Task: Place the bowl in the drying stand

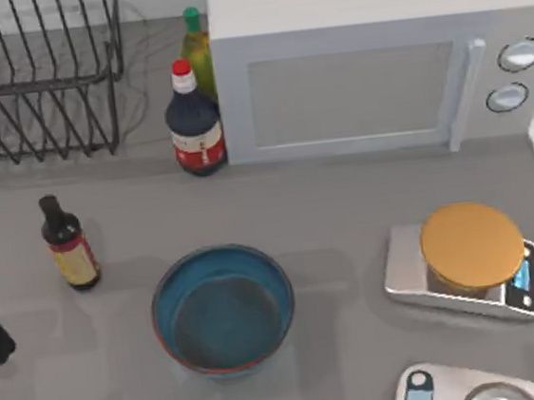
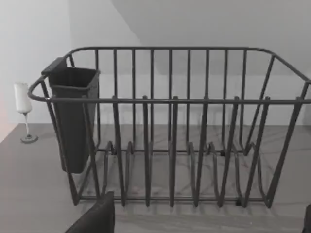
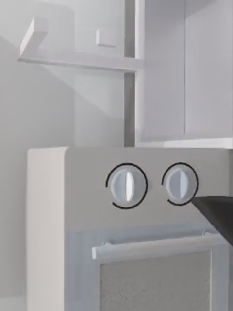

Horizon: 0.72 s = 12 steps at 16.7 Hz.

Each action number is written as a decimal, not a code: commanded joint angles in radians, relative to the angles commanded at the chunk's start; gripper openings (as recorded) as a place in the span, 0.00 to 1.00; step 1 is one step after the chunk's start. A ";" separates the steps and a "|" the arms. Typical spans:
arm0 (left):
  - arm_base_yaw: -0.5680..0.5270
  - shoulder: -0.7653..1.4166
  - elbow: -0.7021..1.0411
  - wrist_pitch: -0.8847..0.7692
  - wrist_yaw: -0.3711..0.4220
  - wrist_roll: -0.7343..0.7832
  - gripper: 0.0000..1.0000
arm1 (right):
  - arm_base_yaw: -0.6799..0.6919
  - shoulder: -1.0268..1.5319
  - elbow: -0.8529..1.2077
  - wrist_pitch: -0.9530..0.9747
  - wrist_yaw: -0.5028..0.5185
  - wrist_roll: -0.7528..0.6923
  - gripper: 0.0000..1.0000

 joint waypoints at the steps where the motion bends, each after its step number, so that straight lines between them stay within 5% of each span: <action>1: 0.000 0.000 0.000 0.000 0.000 0.000 1.00 | 0.000 0.000 0.000 0.000 0.000 0.000 1.00; 6: -0.055 0.104 0.102 -0.082 0.001 -0.054 1.00 | 0.000 0.000 0.000 0.000 0.000 0.000 1.00; 12: -0.250 0.574 0.525 -0.389 0.000 -0.247 1.00 | 0.000 0.000 0.000 0.000 0.000 0.000 1.00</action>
